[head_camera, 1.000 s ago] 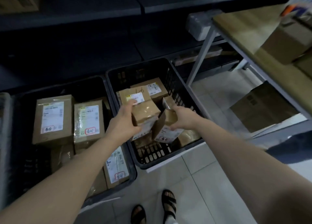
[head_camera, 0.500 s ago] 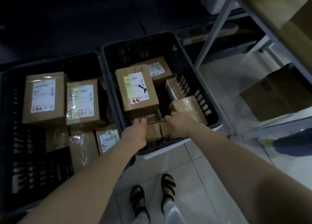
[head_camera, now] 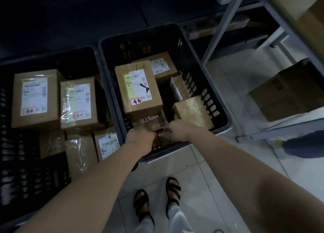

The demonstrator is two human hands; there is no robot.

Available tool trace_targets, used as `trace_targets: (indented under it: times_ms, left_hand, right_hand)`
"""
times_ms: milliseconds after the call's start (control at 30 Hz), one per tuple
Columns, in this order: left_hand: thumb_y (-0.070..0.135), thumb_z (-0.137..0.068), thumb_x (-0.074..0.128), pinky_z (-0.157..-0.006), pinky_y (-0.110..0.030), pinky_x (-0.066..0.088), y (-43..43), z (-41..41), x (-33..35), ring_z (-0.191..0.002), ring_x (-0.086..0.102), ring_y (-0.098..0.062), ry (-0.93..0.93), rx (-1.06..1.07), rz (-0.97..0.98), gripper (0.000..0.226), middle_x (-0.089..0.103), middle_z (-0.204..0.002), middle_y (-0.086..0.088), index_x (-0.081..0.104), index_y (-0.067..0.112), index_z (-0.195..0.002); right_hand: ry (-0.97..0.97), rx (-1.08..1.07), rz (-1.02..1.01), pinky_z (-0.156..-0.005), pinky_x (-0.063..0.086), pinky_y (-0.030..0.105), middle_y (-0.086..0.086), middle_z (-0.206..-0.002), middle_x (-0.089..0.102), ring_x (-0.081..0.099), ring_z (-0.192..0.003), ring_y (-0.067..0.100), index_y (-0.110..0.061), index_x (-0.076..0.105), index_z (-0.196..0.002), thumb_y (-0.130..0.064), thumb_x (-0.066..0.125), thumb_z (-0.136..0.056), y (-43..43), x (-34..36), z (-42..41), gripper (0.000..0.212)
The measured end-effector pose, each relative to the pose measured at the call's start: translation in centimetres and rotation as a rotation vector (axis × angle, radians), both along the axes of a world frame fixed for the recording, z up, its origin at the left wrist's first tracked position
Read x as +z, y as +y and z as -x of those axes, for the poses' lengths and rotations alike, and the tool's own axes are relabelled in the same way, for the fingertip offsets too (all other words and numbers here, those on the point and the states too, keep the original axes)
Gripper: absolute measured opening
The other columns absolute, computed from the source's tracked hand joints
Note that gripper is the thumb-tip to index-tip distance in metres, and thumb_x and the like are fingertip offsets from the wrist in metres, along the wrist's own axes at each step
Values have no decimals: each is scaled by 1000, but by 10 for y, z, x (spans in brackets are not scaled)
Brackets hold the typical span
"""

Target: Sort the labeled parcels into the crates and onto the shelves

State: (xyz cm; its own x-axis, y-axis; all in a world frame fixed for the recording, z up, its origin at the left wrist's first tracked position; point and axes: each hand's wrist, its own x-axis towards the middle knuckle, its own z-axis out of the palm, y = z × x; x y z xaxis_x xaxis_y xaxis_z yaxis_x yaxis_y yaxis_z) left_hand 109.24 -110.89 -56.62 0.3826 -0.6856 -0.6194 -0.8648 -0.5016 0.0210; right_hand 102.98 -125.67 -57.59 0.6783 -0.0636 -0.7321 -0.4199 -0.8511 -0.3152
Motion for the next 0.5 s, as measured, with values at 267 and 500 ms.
trace_targets:
  times_ms: [267, 500]
  left_hand:
    - [26, -96, 42, -76, -30, 36, -36, -28, 30, -112, 50, -27, 61, 64, 275, 37, 53, -122, -8, 48, 17, -131]
    - [27, -94, 45, -102, -34, 30, -88, -63, 31, -127, 39, -21, -45, 91, 411, 48, 46, -137, -1, 37, 24, -142]
  right_hand:
    - [-283, -304, 244, -100, 43, 43, 16, -139, 41, 44, -124, 36, -15, 45, -140, -17, 49, -95, -43, 36, -1, 46]
    - [-254, -354, 232, -95, 42, 40, 18, -139, 37, 40, -126, 39, -9, 40, -141, -18, 50, -95, -88, 25, -41, 48]
